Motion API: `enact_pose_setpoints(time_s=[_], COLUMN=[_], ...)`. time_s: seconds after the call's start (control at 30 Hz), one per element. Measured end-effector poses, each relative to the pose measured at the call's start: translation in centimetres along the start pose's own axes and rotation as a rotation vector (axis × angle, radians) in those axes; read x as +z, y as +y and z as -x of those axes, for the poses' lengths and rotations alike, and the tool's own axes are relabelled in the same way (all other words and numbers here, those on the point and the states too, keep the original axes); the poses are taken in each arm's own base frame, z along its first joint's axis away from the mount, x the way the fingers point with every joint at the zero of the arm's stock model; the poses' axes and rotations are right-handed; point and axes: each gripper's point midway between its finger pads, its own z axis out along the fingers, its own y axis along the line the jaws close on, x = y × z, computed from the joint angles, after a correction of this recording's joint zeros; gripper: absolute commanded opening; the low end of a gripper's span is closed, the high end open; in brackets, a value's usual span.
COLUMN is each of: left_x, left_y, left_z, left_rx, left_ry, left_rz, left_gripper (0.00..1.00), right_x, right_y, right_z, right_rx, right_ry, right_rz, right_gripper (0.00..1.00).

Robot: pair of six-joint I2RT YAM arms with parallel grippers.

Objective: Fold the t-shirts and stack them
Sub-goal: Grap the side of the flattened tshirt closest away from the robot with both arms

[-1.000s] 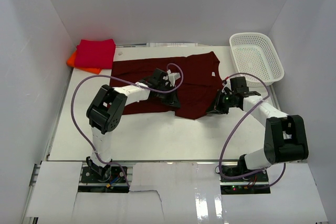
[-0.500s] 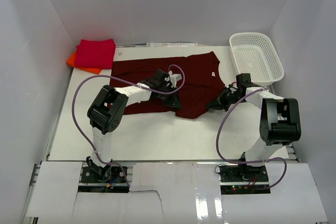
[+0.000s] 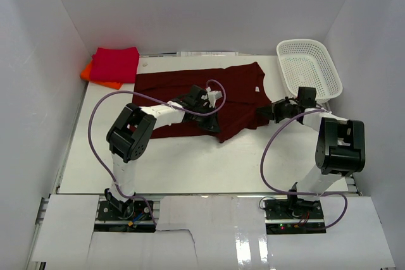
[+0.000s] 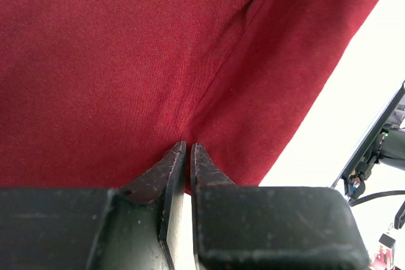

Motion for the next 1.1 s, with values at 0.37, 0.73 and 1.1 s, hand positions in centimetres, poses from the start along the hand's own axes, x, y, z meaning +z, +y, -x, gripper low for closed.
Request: enact_pose_setpoints(time_s=[0.37,0.73,1.1], left_x=[0.1,0.0,-0.7], left_y=[0.1,0.3,0.2], left_z=[0.0,0.0,0.3], left_rx=[0.002,0.003,0.017], left_ry=[-0.002,-0.003,-0.012], left_rz=[0.011,0.020,0.040], left_gripper=[0.21,0.21,0.22], right_x=[-0.4,-5.1,-7.4], right_y=[6.4,8.9,0.0], right_z=[4.2,4.4,-2.9], right_rx=[-0.261,-0.851,-1.236], right_ry=[-0.184,-0.430,-0.321], right_rz=[0.070,-0.053,-0.027], right_gripper=[0.93,0.86,0.81])
